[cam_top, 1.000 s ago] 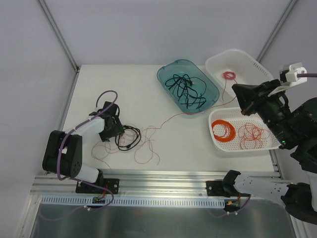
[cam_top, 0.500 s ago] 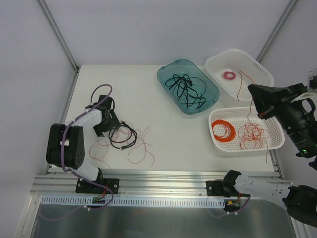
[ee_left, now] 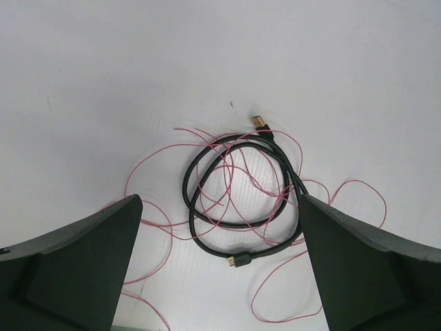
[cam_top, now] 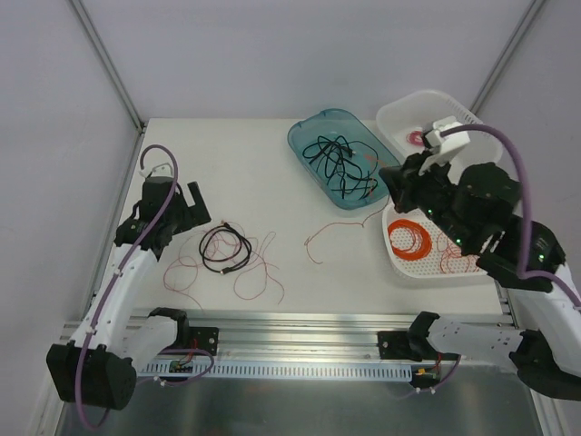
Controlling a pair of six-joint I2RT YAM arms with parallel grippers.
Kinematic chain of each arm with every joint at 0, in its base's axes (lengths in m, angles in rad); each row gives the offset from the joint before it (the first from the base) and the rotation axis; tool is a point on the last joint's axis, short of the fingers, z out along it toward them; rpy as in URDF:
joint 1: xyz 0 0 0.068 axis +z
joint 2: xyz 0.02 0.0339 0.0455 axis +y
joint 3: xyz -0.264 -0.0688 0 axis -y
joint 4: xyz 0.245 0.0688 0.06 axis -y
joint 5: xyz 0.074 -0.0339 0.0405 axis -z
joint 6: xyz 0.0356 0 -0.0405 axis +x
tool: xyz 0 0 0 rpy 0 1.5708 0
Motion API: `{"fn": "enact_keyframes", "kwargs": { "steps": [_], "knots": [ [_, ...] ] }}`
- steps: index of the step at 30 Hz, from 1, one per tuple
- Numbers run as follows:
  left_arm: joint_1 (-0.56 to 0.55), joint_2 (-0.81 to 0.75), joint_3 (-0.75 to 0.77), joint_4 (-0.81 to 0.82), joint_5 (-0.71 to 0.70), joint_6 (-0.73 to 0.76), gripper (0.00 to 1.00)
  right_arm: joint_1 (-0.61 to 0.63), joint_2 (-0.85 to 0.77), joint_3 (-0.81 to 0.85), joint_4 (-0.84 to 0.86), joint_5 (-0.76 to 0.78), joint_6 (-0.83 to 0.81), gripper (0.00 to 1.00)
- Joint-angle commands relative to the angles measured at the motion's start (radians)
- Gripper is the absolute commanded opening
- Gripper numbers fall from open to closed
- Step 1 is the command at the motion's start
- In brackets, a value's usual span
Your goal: Untangle the cables
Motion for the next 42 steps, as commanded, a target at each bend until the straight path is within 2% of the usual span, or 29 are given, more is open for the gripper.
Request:
{"fn": "enact_keyframes", "kwargs": {
  "steps": [1, 7, 13, 17, 23, 26, 27, 30, 35, 42],
  "knots": [
    [0.007, -0.101, -0.062, -0.008, -0.009, 0.099, 0.99, -0.005, 0.031, -0.084, 0.086, -0.009, 0.001, 0.01],
    [0.007, -0.224, -0.192, 0.074, -0.017, 0.101, 0.99, -0.013, 0.057, -0.336, 0.16, -0.075, 0.072, 0.01],
    [0.007, -0.228, -0.192, 0.082, -0.038, 0.104, 0.99, -0.019, 0.107, -0.626, 0.241, -0.12, 0.156, 0.01],
    [0.007, -0.214, -0.192, 0.082, -0.03, 0.104, 0.99, -0.019, 0.23, -0.73, 0.274, -0.19, 0.26, 0.02],
    [0.007, -0.2, -0.189, 0.084, -0.018, 0.109, 0.99, -0.018, 0.423, -0.728, 0.239, -0.183, 0.316, 0.12],
    [0.007, -0.197, -0.189, 0.082, -0.012, 0.112, 0.99, -0.019, 0.497, -0.704, 0.215, -0.155, 0.339, 0.2],
    [0.007, -0.199, -0.189, 0.084, -0.012, 0.112, 0.99, -0.018, 0.508, -0.7, 0.211, -0.155, 0.342, 0.29],
    [0.007, -0.191, -0.189, 0.084, -0.004, 0.113, 0.99, -0.019, 0.57, -0.668, 0.185, -0.155, 0.343, 0.45],
    [0.007, -0.186, -0.188, 0.084, 0.005, 0.116, 0.99, -0.021, 0.614, -0.645, 0.163, -0.158, 0.342, 0.59],
    [0.007, -0.18, -0.188, 0.082, 0.006, 0.119, 0.99, -0.047, 0.663, -0.623, 0.143, -0.187, 0.342, 0.6]
  ]
}}
